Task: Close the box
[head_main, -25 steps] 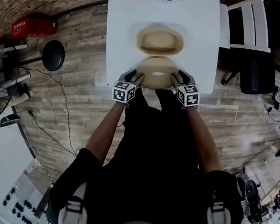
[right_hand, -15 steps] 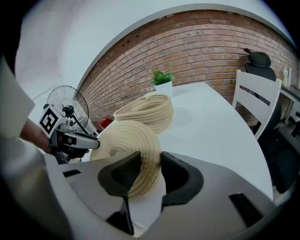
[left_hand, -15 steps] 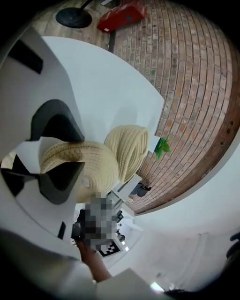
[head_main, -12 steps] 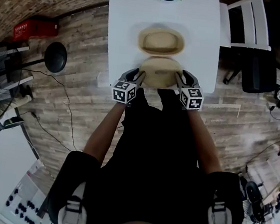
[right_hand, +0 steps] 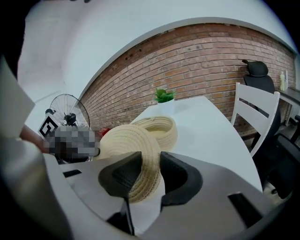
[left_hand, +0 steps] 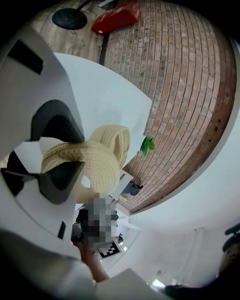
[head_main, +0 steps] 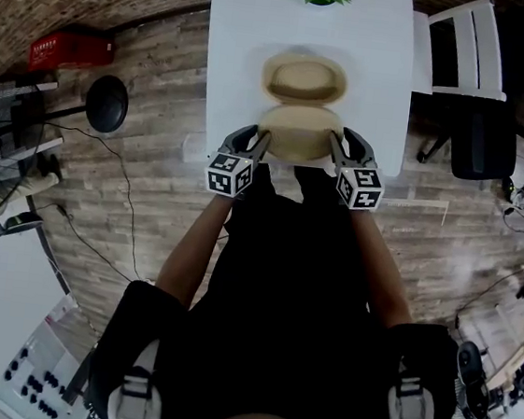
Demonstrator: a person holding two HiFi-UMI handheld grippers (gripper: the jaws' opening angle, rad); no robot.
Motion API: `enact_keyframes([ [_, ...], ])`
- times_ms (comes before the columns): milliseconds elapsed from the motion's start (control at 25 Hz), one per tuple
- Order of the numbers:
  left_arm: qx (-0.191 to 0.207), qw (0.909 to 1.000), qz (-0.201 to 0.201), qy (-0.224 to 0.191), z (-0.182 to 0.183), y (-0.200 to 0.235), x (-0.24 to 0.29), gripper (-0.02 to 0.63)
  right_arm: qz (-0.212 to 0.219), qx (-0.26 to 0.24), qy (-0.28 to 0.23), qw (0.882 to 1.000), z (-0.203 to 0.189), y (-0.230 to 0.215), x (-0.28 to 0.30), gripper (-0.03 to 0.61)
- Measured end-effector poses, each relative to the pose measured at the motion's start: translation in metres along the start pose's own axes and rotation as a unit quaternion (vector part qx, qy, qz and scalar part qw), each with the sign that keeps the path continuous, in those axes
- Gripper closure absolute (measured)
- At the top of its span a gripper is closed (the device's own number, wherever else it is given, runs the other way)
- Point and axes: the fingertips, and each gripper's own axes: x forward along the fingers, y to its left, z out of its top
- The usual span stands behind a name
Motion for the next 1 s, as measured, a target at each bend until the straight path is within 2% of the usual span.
enact_keyframes([
  [720, 0.012, 0.9995, 0.008, -0.027, 0.058, 0.011, 0.004, 0.475, 0.000, -0.001, -0.029, 1.000, 0.058, -0.008, 0.022, 0.456],
  [1000, 0.002, 0.9994, 0.009, -0.034, 0.074, 0.024, 0.009, 0.476, 0.003, 0.002, -0.028, 1.000, 0.074, -0.010, 0.040, 0.456],
])
